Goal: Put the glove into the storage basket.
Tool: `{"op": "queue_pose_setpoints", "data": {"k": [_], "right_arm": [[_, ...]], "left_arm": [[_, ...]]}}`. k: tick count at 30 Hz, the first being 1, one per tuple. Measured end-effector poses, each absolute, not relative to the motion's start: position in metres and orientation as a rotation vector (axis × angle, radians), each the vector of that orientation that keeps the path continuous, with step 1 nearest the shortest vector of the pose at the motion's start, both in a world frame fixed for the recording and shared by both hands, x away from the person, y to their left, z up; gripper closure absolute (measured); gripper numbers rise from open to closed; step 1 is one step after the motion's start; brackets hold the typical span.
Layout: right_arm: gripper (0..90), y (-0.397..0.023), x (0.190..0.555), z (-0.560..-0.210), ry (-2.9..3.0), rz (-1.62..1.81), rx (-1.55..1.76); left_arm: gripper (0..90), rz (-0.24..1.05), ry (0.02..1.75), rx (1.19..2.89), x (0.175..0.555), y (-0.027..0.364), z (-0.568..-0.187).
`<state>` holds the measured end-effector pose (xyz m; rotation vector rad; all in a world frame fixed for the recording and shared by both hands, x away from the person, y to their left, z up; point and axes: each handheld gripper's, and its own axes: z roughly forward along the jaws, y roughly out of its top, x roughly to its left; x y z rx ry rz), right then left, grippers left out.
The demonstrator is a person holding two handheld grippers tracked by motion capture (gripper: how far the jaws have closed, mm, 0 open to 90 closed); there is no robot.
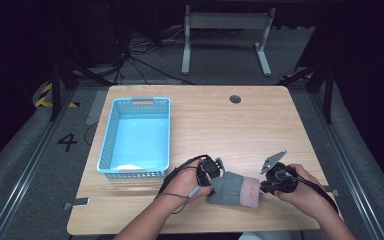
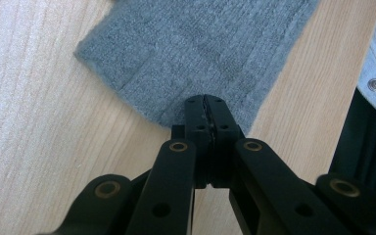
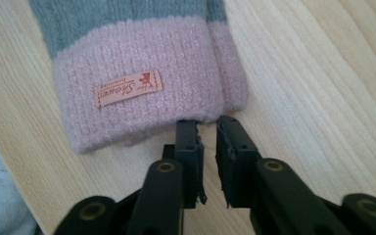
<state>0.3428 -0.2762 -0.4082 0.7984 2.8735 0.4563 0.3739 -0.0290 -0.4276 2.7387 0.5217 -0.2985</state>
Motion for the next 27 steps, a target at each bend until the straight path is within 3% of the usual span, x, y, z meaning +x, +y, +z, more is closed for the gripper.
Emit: {"op": "queue_pose_setpoints", "data": {"k": [12, 27], "right_arm": [[90.0, -0.274, 0.344, -0.38, 2.811, 0.59, 0.808], [89.9, -0.278, 0.351, -0.392, 2.821, 0.552, 0.877]], "left_arm": [[88.1, -0.282, 0.531, 2.724, 0.372, -0.024, -0.425], [86.4, -0.249, 0.514, 2.702, 0.371, -0.025, -0.422]]}}
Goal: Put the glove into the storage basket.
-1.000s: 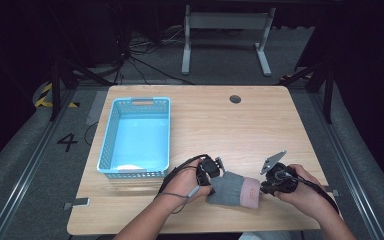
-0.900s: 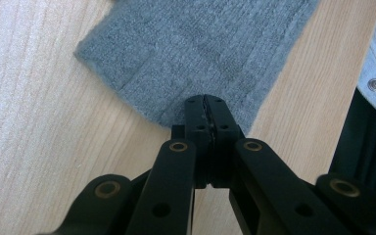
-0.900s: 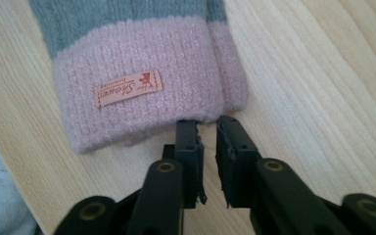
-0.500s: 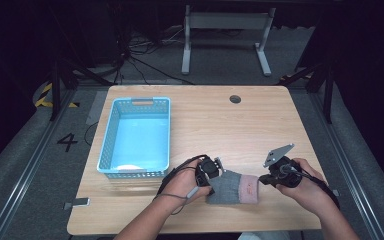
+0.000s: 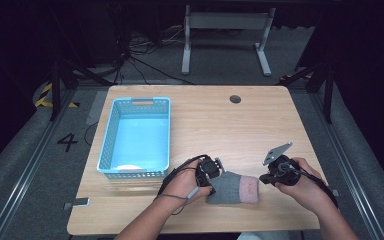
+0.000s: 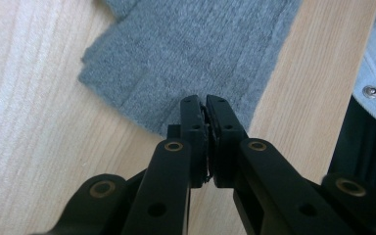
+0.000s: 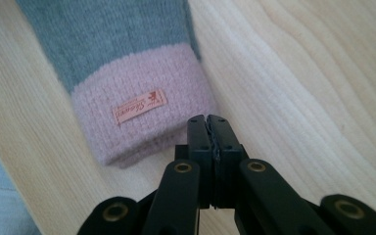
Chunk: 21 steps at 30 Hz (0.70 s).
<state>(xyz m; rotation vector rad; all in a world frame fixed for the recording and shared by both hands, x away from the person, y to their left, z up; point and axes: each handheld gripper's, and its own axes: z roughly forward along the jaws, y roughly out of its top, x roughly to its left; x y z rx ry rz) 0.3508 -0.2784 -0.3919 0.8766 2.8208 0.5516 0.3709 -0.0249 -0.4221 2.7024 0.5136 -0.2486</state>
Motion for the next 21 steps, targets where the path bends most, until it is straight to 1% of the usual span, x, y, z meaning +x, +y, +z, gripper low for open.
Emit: {"op": "queue_pose_setpoints", "data": {"k": [2, 8, 13, 21], "right_arm": [[89.6, -0.281, 0.352, -0.395, 2.815, 0.548, 0.891], [84.7, -0.295, 0.357, -0.394, 2.758, 0.605, 0.958], [80.6, -0.305, 0.359, -0.393, 2.729, 0.638, 1.007], [76.6, -0.311, 0.36, -0.392, 2.715, 0.667, 1.046]], "left_arm": [[84.9, -0.237, 0.504, 2.682, 0.371, -0.024, -0.419], [78.9, -0.185, 0.474, 2.628, 0.37, -0.024, -0.406], [69.0, -0.148, 0.458, 2.61, 0.372, -0.027, -0.404], [60.7, -0.147, 0.425, 2.606, 0.373, -0.036, -0.402]]}}
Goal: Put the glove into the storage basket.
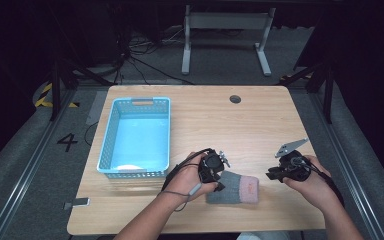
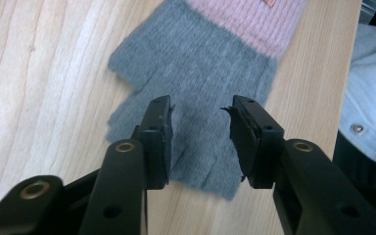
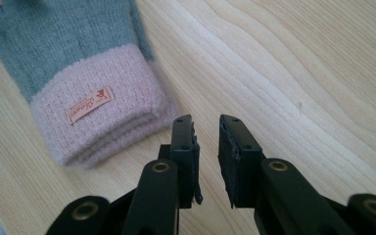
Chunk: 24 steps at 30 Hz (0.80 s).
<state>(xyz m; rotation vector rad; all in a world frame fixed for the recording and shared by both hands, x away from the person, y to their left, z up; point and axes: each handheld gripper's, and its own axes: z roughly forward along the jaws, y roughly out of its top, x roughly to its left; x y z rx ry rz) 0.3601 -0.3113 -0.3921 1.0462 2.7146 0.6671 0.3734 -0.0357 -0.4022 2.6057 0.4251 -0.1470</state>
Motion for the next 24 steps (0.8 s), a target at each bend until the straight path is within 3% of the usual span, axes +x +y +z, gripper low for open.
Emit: {"op": "queue_pose_setpoints", "data": {"k": [24], "right_arm": [[67.7, -0.318, 0.362, -0.393, 2.718, 0.719, 1.108]], "left_arm": [[36.5, -0.062, 0.35, 2.657, 0.373, -0.07, -0.424]]}}
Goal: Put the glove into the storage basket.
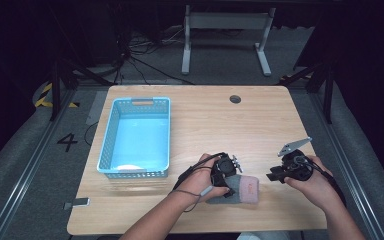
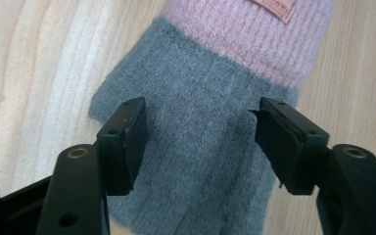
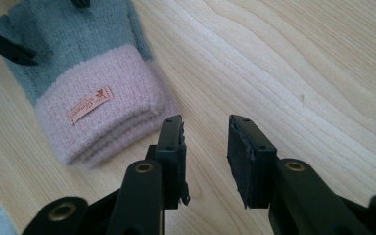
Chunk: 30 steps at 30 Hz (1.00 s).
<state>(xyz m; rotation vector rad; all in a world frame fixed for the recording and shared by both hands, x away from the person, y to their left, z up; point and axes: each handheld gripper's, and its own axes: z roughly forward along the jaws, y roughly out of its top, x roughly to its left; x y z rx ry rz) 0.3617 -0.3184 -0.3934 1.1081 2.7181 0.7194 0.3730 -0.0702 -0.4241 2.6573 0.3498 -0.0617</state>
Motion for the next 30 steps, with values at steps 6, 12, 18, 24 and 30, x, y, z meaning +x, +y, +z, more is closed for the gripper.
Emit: {"op": "queue_pose_setpoints", "data": {"k": [6, 12, 18, 24, 30], "right_arm": [[66.3, -0.318, 0.362, -0.394, 2.725, 0.723, 1.123], [65.4, -0.318, 0.362, -0.395, 2.728, 0.732, 1.127], [64.8, -0.318, 0.363, -0.395, 2.736, 0.741, 1.122], [64.5, -0.316, 0.362, -0.396, 2.739, 0.74, 1.122], [64.3, -0.316, 0.362, -0.396, 2.739, 0.741, 1.122]], "left_arm": [[26.8, -0.012, 0.366, 2.694, 0.373, -0.076, -0.43], [18.7, -0.003, 0.369, 2.726, 0.374, -0.08, -0.434], [17.8, -0.019, 0.389, 2.745, 0.374, -0.082, -0.436], [27.0, -0.016, 0.415, 2.75, 0.372, -0.083, -0.434], [45.3, -0.066, 0.42, 2.759, 0.37, -0.083, -0.43]]}}
